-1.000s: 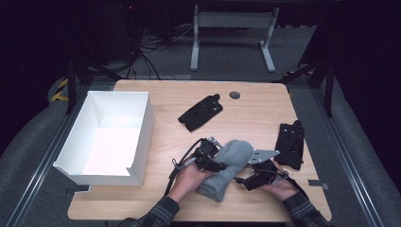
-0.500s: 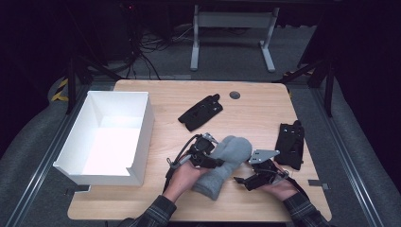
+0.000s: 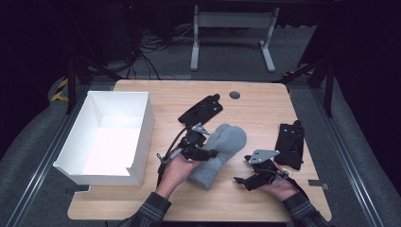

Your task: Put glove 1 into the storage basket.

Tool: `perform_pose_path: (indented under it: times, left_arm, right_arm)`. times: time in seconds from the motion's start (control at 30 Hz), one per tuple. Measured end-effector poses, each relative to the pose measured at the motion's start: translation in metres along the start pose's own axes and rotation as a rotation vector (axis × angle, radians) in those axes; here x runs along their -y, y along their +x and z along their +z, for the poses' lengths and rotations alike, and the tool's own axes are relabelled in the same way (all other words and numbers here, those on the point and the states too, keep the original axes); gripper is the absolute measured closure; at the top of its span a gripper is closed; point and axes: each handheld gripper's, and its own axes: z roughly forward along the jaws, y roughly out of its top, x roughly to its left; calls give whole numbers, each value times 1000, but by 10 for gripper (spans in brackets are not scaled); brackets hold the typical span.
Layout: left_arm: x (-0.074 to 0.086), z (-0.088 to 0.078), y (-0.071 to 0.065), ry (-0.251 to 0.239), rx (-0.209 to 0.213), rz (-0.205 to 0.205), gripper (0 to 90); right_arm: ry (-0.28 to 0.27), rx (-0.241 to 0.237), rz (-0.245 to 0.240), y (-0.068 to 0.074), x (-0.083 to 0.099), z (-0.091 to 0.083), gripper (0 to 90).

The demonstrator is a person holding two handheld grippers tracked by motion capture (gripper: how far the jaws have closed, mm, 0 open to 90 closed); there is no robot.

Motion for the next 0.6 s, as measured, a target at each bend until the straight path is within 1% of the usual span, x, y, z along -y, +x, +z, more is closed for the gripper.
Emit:
perform_pose_path:
  times: [0.13, 0.3, 0.43, 0.5, 0.6]
  left_arm:
    - [-6, -14, 2, -14, -24, -1, 674]
    - [-17, -38, 5, -41, -68, -7, 673]
    - [-23, -53, 8, -51, -90, -14, 673]
    - [-26, -64, 11, -54, -102, -15, 674]
    - [-30, -76, 12, -67, -115, -21, 673]
  right_arm:
    - [0, 0, 0, 0, 0, 0, 71]
    - [0, 0, 0, 0, 0, 0, 71]
    - [0, 0, -1, 0, 0, 0, 70]
    - [0, 1, 0, 0, 0, 0, 70]
    - [0, 1, 0, 0, 0, 0, 69]
